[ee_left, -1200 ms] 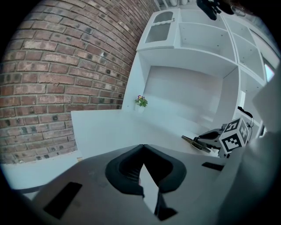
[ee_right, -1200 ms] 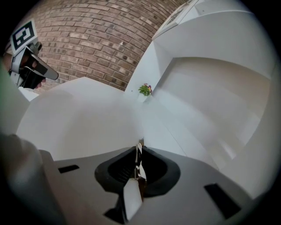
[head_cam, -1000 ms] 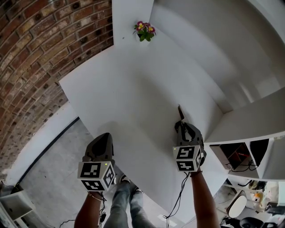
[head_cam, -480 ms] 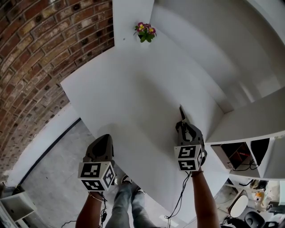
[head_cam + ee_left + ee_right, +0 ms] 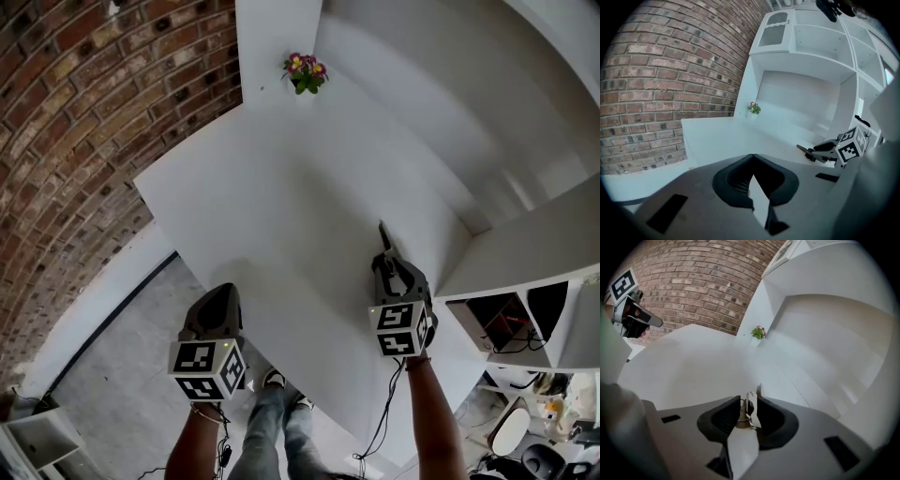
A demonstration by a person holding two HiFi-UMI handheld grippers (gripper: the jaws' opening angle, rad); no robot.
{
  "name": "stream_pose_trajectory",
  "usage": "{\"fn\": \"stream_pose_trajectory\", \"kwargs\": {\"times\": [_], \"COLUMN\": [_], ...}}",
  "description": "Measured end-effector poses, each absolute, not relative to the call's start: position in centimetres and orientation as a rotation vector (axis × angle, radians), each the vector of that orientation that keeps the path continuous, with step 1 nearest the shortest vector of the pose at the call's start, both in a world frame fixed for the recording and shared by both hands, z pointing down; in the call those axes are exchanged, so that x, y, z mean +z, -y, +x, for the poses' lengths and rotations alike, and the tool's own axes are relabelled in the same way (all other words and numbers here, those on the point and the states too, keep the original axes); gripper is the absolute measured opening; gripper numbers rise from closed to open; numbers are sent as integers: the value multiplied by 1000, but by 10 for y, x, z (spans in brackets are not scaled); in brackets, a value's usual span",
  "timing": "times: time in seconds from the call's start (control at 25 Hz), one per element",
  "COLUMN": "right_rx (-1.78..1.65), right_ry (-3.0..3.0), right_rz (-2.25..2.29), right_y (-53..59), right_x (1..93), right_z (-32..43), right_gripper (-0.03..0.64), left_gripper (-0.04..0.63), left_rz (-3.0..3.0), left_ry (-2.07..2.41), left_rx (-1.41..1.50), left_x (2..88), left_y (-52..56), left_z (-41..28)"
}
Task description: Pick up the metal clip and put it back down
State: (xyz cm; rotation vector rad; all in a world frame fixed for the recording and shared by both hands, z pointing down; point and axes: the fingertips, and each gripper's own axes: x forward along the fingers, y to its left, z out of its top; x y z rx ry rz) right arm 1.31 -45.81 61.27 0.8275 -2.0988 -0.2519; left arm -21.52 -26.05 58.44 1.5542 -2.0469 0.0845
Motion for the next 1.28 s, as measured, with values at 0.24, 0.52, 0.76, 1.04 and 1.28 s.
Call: {"fn": "stream_pose_trajectory", "kwargs": {"times": [0.24,0.52,0.76,1.04,1.28], "right_rx": [-230,-209,-156,-62,-37], "right_ry": [2114,2137,2179,2334,2431], "right_rz": [847,874,945,1034,1155], "right_y": [457,450,437,407,388], "right_x": [601,574,531,456,395], "right_z": [19,30,48,61,86], "right_gripper": [115,115,114,89,58], "left_gripper": [2,2,2,2,2], "left_rz": [1562,1593,1664,1739,1834], "left_ry": [2060,2087,2113,2133,2102], "left_rx": [83,84,93,48,14], "left_x": [571,544,505,452,408], "left_y": [257,251,249,243,251], "left_z": [-212,-204,-189,-159,-127]}}
